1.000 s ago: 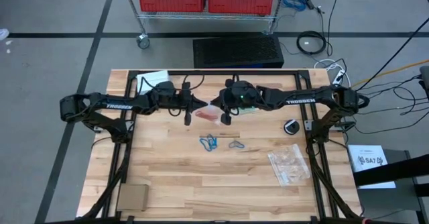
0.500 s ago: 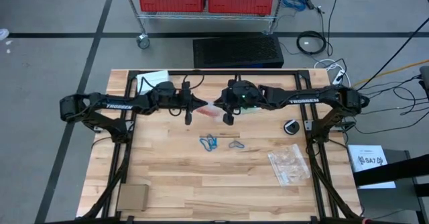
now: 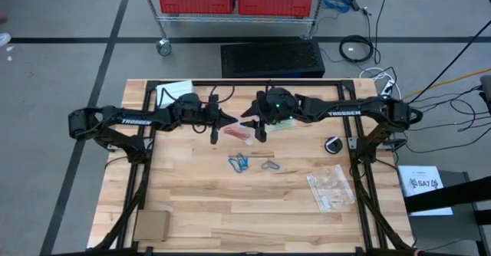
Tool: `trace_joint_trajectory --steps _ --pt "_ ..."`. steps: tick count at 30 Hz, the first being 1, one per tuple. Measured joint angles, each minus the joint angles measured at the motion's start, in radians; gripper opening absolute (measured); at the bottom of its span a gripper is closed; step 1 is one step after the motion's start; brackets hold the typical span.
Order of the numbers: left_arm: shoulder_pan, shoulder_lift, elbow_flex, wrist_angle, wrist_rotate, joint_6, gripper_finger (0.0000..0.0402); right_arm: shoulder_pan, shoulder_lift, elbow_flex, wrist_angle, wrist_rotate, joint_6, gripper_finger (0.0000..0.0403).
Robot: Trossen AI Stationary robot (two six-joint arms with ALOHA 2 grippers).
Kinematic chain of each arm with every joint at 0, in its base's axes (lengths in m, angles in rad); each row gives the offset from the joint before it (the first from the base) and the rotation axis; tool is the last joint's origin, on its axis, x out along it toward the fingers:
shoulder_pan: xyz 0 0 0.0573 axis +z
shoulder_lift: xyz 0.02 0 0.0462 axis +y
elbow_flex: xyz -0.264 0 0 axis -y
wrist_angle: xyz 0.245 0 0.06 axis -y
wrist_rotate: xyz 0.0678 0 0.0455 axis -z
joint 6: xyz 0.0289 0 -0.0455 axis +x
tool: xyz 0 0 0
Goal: Sort rubber bands
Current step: Close the top left transparent zip lock bag
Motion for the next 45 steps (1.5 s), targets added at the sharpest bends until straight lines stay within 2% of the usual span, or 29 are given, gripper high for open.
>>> trace_joint_trajectory --steps 7,14,16,29,45 --pt "0.000 0.000 0.000 0.000 0.000 0.001 0.0000 0.000 0.019 0.000 0.020 -0.001 0.000 0.0114" --pt "0.000 0.000 0.000 0.007 -0.003 0.000 0.0000 0.000 0.023 0.000 0.027 0.004 0.002 0.0023" --pt "0.000 0.000 0.000 0.005 -0.005 0.000 0.0000 0.000 0.023 0.000 0.025 0.005 0.002 0.0009" --pt "0.000 0.000 0.000 0.004 -0.048 -0.008 0.0000 0.002 0.013 0.002 -0.104 0.007 0.022 0.0015" --pt "0.003 0.000 0.000 0.001 -0.093 -0.009 0.0000 0.010 -0.014 0.001 -0.447 0.061 0.026 0.0013"
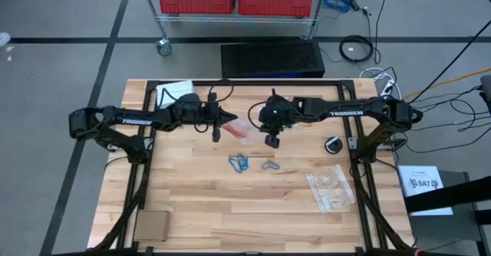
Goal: Sort rubber bands
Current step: Close the top left transparent zip lock bag
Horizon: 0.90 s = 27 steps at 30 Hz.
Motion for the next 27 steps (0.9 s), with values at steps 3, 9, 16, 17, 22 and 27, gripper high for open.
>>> trace_joint_trajectory --steps 3,9,16,17,22,27 --pt "0.000 0.000 0.000 -0.017 -0.017 0.000 0.0000 0.000 0.000 -0.001 -0.040 0.007 0.000 0.0013" --pt "0.000 0.000 0.000 -0.056 -0.053 0.000 0.0000 0.000 0.000 -0.001 -0.107 0.047 0.002 0.0013" --pt "0.002 0.000 0.001 -0.116 -0.084 0.001 0.0000 0.000 0.001 -0.002 -0.100 0.130 0.018 0.0023" --pt "0.001 0.000 0.001 -0.128 -0.088 0.002 0.0000 -0.002 0.001 -0.002 -0.100 0.147 0.018 0.0030" --pt "0.001 0.000 0.001 -0.210 -0.141 0.006 0.0000 -0.008 0.001 -0.002 -0.099 0.168 0.019 0.0083" --pt "0.001 0.000 0.001 -0.353 -0.310 0.033 0.0000 -0.008 0.000 -0.002 -0.098 0.173 0.019 0.0140"
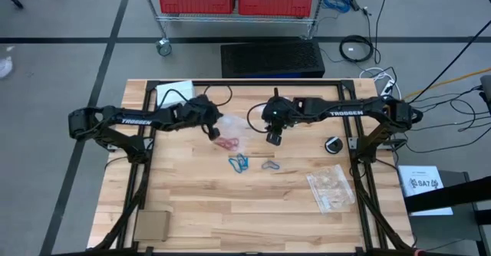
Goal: Sort rubber bands
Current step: Close the top left transparent zip lock bag, then open the bottom right transparent zip lock bag
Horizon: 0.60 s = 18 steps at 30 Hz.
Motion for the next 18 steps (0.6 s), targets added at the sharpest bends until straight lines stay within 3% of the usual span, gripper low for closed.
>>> trace_joint_trajectory --steps 4,6,12,18 --pt "0.001 0.000 0.000 -0.120 -0.201 0.034 0.0010 0.000 -0.006 0.000 0.001 0.001 0.000 0.0171" --pt "0.011 0.000 0.000 -0.152 -0.253 0.051 0.0026 0.000 -0.008 0.000 0.001 0.001 0.000 0.0182" --pt "0.056 0.000 0.000 -0.151 -0.243 0.048 0.0089 0.000 -0.015 0.000 -0.063 0.001 0.024 0.0198" --pt "0.084 0.000 0.000 -0.129 -0.182 0.043 0.0152 0.028 -0.033 0.000 -0.275 0.000 0.136 0.0207"
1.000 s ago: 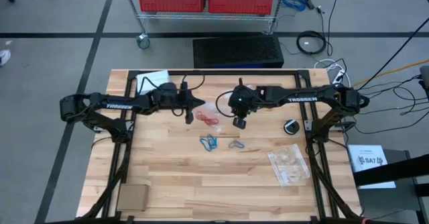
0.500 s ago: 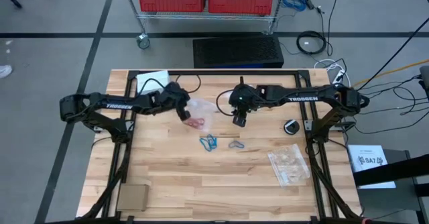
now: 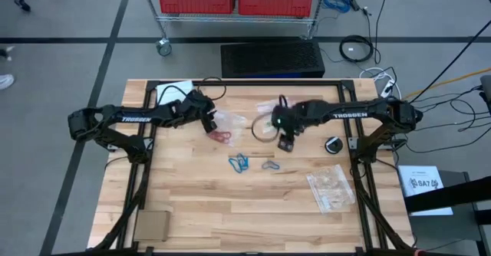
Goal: Sort rubber bands
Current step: Open the bottom right transparent zip lock bag
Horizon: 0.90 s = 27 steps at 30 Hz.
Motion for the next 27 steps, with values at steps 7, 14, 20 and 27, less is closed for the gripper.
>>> trace_joint_trajectory --steps 7,14,20,27 --pt "0.006 -0.009 0.000 -0.023 0.046 -0.045 0.0163 0.199 -0.001 -0.068 -0.170 -0.076 0.331 0.0205" --pt "-0.020 -0.056 0.000 -0.004 0.194 -0.049 0.0163 0.494 -0.001 -0.136 -0.165 -0.127 0.857 0.0214" --pt "-0.046 -0.068 0.000 0.003 0.220 -0.049 0.0163 0.650 0.025 -0.177 -0.146 -0.078 1.130 0.0212" --pt "-0.065 -0.068 0.000 0.002 0.221 -0.050 0.0163 0.681 0.090 -0.192 -0.137 -0.092 1.165 0.0195"
